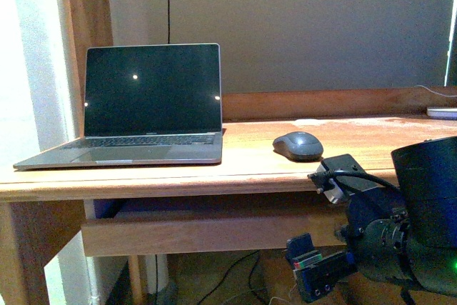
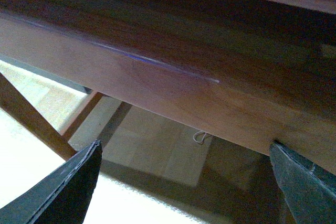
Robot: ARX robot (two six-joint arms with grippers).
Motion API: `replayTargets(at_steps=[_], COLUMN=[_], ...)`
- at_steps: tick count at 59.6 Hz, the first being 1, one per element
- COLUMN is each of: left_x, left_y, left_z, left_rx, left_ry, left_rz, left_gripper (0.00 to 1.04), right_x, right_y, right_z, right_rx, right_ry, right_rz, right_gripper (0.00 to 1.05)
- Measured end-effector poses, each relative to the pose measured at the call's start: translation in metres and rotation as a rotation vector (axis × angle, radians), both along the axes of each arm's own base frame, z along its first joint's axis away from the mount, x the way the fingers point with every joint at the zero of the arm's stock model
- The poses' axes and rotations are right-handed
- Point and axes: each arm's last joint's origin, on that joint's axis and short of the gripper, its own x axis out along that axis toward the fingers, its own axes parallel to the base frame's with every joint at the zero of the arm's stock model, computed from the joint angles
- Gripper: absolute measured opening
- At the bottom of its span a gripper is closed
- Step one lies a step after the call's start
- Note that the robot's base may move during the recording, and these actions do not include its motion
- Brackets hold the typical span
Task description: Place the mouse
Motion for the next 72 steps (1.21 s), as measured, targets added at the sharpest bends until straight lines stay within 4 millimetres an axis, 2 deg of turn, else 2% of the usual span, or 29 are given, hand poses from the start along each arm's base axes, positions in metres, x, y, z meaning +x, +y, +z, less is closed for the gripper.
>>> replayTargets(at_steps=[8,13,20,27,38,44,51,56,65,67,72], left_x=[0.0,0.0,0.0,0.0,0.0,0.0,0.0,0.0,0.0,0.0,0.0], left_y=[0.0,0.0,0.0,0.0,0.0,0.0,0.0,0.0,0.0,0.0,0.0], left_z=[0.0,0.0,0.0,0.0,0.0,0.0,0.0,0.0,0.0,0.0,0.0], left_rx=[0.0,0.0,0.0,0.0,0.0,0.0,0.0,0.0,0.0,0.0,0.0], left_ry=[0.0,0.0,0.0,0.0,0.0,0.0,0.0,0.0,0.0,0.0,0.0], left_rz=[0.0,0.0,0.0,0.0,0.0,0.0,0.0,0.0,0.0,0.0,0.002], left_gripper=[0.97,0.97,0.97,0.97,0.97,0.97,0.97,0.97,0.97,0.97,0.97], right_x=[-0.004,-0.012,-0.036,-0.077,-0.155,-0.192,-0.227,-0.245,-0.258,-0.258,-0.259], right_y=[-0.011,-0.031,-0.067,-0.103,-0.138,-0.144,-0.14,-0.138,-0.136,-0.135,-0.135], right_z=[0.009,0.024,0.046,0.054,0.04,0.029,0.014,0.007,0.01,0.01,0.011], right_rx=[0.051,0.114,0.23,0.352,0.497,0.555,0.588,0.608,0.604,0.561,0.336], right_ry=[0.0,-0.025,-0.072,-0.078,0.017,0.055,0.085,0.074,-0.002,-0.062,-0.255], right_rz=[-0.048,-0.093,-0.129,-0.119,-0.069,-0.054,-0.046,-0.041,0.0,-0.08,-0.354], right_gripper=[0.97,0.97,0.97,0.97,0.97,0.97,0.97,0.97,0.97,0.93,0.75])
